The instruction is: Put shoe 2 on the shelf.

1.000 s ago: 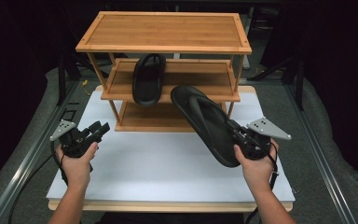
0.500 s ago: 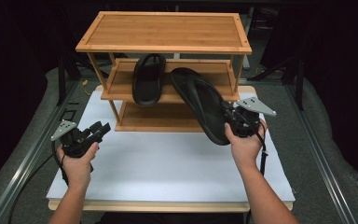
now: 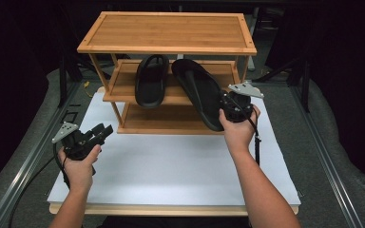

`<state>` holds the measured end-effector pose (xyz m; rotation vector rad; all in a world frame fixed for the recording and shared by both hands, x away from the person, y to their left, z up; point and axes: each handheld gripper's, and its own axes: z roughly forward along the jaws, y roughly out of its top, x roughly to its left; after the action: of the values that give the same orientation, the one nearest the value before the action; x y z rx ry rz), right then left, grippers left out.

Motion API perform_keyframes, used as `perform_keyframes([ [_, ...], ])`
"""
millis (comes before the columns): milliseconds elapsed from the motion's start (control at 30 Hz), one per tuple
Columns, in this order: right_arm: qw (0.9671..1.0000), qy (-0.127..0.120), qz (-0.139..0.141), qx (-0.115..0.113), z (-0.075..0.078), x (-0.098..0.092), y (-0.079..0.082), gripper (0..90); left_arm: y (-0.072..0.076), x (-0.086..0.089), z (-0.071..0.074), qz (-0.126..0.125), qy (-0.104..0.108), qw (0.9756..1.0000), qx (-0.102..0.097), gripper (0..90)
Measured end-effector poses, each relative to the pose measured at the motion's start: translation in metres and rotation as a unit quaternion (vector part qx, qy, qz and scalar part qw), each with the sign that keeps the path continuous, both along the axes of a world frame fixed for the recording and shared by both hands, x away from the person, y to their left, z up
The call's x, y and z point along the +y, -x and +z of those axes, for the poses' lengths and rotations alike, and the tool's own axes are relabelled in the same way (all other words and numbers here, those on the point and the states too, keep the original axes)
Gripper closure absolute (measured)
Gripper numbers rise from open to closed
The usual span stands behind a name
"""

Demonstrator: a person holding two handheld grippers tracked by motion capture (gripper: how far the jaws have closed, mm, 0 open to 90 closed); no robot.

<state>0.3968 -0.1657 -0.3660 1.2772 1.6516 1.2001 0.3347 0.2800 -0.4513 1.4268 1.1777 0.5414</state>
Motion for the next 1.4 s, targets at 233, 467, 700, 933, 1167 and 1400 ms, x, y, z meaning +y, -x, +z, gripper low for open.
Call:
perform_keyframes([
  [233,0.9996,0.006,-0.025,0.009,0.005,0.015,-0.027,84.7,0.0,0.001,0.0,-0.002,0.002,1.0,0.0,55.6],
  [467,0.9996,0.002,-0.027,0.003,0.01,0.025,-0.039,84.7,0.0,0.003,0.001,-0.001,0.006,1.0,-0.001,55.6],
  [700,0.9991,0.005,-0.042,0.003,0.006,0.034,-0.053,84.7,-0.001,0.002,0.001,-0.002,0.006,1.0,-0.001,55.6],
  [933,0.9978,0.019,-0.062,0.009,0.002,0.036,-0.063,84.7,-0.001,0.002,0.0,-0.003,0.009,1.0,0.001,55.6],
  [1167,0.997,0.024,-0.073,0.013,0.005,0.04,-0.072,84.6,-0.001,0.001,0.0,-0.005,0.007,1.0,0.002,55.6],
  [1400,0.9956,0.023,-0.089,0.019,0.004,0.043,-0.08,84.6,-0.001,0.0,-0.001,-0.008,0.007,0.9999,0.003,55.7],
])
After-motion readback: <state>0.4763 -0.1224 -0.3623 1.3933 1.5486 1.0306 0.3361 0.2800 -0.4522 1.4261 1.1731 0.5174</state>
